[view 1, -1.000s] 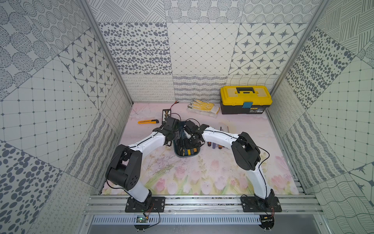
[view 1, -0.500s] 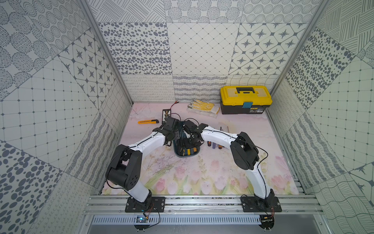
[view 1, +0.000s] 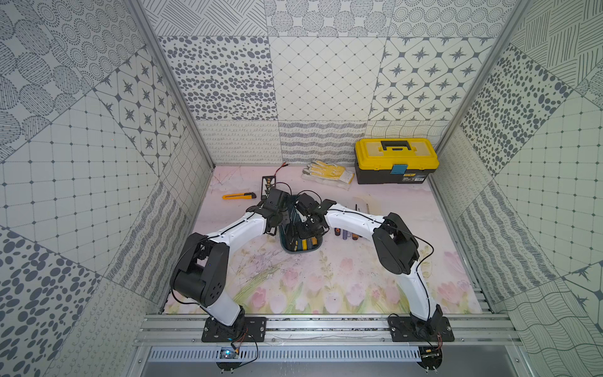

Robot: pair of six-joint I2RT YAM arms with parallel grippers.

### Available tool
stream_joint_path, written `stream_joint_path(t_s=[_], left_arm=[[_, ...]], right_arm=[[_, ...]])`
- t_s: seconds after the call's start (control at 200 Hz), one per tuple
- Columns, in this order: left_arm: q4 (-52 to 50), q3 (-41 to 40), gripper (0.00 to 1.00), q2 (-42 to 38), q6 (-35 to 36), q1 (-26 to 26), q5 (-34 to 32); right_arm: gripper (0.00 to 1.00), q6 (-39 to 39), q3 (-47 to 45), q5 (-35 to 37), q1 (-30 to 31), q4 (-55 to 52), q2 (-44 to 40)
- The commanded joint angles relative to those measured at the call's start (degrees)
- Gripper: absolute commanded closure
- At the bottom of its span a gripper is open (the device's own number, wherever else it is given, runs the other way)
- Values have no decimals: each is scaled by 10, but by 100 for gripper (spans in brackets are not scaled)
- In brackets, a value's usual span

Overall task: Take out the screwdriver from the storage box
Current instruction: Pick up the screwdriver from the storage box.

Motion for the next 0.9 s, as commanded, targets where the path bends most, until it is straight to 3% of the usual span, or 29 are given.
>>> stream_joint_path(t_s=[0.0,0.51,0.896], left_arm=[[44,-5,100,-14,-4,2,-7],[43,-3,100,-6,-2,2,-11],[43,-8,100,-11,-4,2,-12]], right_arm=[[100,-12,-5,15,1,38,-41],[100,-36,-44,58,-22,68,-125],[100,-90,-132,87,-141,51,-241]])
